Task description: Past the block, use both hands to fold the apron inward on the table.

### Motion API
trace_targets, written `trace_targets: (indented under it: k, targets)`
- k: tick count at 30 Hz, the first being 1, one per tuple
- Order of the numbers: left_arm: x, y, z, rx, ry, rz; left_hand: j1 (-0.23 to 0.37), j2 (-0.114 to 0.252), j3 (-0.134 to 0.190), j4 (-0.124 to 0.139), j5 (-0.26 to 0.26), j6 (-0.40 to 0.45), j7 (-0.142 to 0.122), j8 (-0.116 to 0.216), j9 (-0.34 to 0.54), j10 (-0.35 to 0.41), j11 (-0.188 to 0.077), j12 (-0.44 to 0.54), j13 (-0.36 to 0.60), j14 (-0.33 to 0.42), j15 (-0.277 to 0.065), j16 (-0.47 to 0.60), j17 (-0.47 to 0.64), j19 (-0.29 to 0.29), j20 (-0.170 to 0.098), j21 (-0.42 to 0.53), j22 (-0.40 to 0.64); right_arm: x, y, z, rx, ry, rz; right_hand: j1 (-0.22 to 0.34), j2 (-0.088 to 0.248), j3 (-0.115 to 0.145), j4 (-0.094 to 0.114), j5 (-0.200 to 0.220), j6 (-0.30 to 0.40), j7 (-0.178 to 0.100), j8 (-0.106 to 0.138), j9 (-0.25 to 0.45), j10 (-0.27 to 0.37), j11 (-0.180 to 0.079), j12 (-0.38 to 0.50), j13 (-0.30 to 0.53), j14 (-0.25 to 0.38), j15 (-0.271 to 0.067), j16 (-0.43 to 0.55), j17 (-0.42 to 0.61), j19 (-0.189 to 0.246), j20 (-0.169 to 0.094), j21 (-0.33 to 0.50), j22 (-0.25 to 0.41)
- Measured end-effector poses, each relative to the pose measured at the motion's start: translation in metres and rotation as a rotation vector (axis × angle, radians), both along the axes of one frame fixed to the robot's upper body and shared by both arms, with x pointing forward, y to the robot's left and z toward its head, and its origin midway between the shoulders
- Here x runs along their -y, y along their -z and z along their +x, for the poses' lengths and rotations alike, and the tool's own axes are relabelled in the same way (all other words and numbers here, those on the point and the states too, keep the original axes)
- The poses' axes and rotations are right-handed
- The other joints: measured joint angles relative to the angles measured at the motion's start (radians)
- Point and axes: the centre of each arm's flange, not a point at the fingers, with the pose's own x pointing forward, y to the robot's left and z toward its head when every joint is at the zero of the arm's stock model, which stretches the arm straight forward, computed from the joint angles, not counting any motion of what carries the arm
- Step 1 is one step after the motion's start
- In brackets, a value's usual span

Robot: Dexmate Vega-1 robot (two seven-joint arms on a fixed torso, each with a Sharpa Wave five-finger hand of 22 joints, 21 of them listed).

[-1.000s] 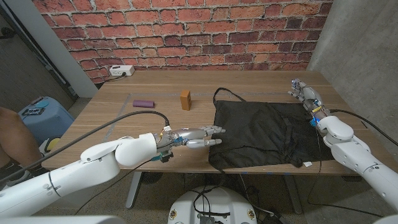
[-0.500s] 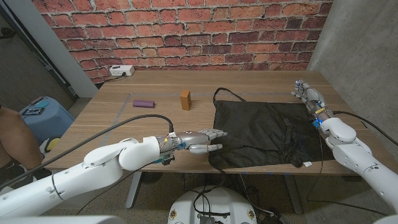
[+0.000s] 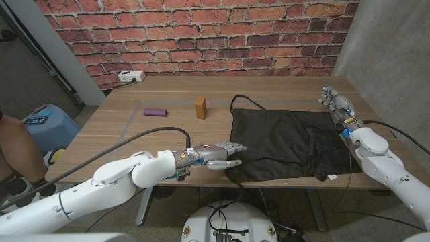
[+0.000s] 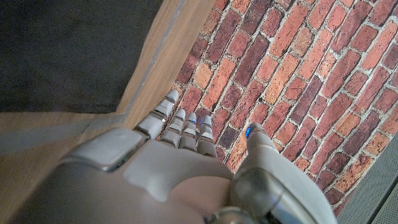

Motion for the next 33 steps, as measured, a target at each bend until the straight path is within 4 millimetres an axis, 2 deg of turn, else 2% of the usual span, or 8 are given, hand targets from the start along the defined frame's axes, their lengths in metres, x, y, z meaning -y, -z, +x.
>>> trace_targets:
  k: [21,26,33]
  targets:
    - [0.004,0.009,0.002,-0.016,-0.004,0.062,-0.004,0.004,-0.003,0.003,0.000,0.010,-0.009,0.009,0.000,0.000,0.000,0.009,0.000,0.000,0.000,0.010,0.000,-0.004,-0.004,0.013,0.001,0.012,0.001,-0.001,-0.010,0.017,-0.024,0.005,0.005,0.000,0.000,0.000,0.000,0.000,0.000,0.000,0.000,0.000,0.000,0.000,0.000,0.000,0.000,-0.005,0.000,0.000,0.000,0.000]
    - [0.004,0.011,0.002,-0.019,-0.009,0.073,-0.004,0.004,-0.007,0.007,0.000,0.030,-0.011,0.020,0.000,0.004,-0.004,0.012,0.000,0.000,0.000,0.012,0.000,-0.004,-0.004,0.013,0.005,0.012,0.001,-0.001,-0.012,0.016,-0.026,0.005,0.005,0.000,0.000,0.000,0.000,0.000,0.000,0.000,-0.005,-0.005,0.000,0.000,0.000,0.000,0.000,-0.005,0.000,0.000,0.000,0.000]
    - [0.004,0.014,0.005,-0.022,-0.029,0.101,-0.004,0.004,-0.020,0.003,0.000,0.040,-0.014,0.020,0.000,0.004,-0.004,0.013,0.000,0.000,0.000,0.012,0.000,-0.001,-0.006,0.013,0.005,0.012,0.000,0.000,-0.014,0.014,-0.031,0.005,0.005,0.000,0.000,0.000,0.000,0.000,0.000,0.000,-0.005,-0.005,0.000,0.000,0.000,0.000,0.000,-0.005,0.000,0.000,0.000,0.000]
